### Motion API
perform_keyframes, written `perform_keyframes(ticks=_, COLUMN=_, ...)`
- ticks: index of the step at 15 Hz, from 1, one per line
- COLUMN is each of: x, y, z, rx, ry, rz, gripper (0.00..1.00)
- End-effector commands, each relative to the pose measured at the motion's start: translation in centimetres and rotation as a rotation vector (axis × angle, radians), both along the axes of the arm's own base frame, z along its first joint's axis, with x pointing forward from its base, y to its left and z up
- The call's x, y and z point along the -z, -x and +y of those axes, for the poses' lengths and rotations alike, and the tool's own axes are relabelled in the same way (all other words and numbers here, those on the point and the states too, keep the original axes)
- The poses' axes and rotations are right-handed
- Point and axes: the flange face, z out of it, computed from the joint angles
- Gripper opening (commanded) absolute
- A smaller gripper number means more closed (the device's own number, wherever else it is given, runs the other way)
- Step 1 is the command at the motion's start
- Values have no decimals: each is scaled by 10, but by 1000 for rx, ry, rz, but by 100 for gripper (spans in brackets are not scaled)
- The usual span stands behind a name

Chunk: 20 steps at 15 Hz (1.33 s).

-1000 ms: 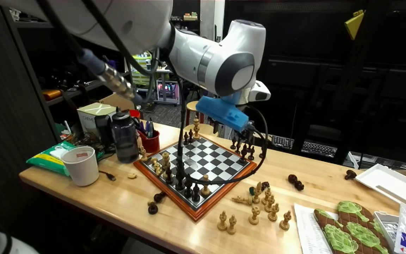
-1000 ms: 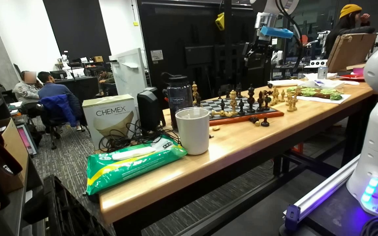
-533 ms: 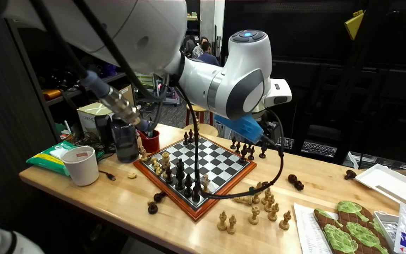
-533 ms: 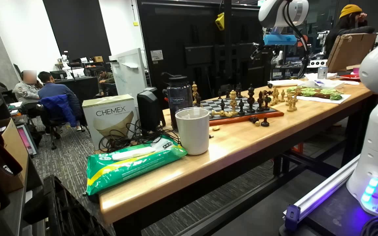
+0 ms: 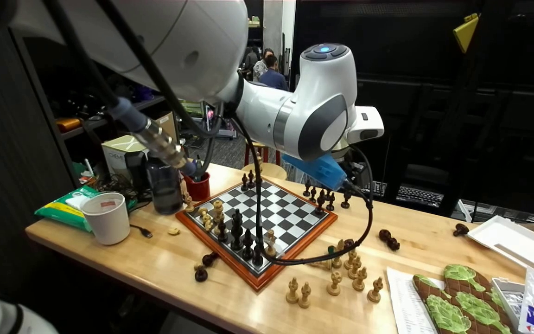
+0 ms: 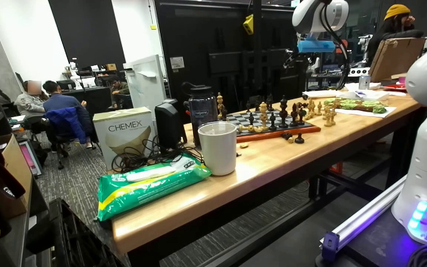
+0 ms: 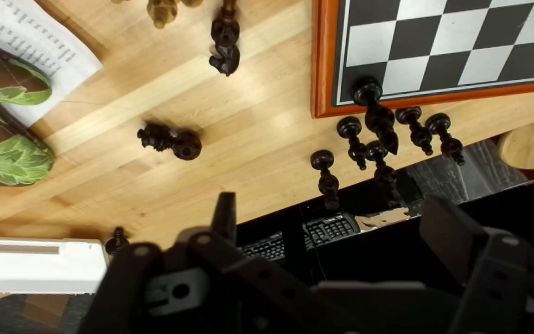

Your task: Pick up the white bishop and put it on the chess board next to the white rook

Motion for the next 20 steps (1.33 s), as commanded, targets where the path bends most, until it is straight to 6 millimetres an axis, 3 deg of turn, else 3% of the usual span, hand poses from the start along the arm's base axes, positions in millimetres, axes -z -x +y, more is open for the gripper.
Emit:
perform_keyframes(ticks=1, x=3, y=3, z=-8, rx=36, ry=25, rz=21, gripper=100)
perform_keyframes(ticks=6, x=11, y=18, z=-27, rx=121, ry=74, rz=79, gripper=100)
perform_keyframes(ticks=11, x=18, y=25, z=-2, rx=42, ry=-102, rz=234, gripper=100)
perform_keyframes(ticks=14, x=17, y=26, z=0, rx=58, ry=-135, rz=294, gripper=100)
perform_keyframes(ticks=20, x=22, y=35, z=-28, rx=121, ry=-133, rz=292, gripper=100)
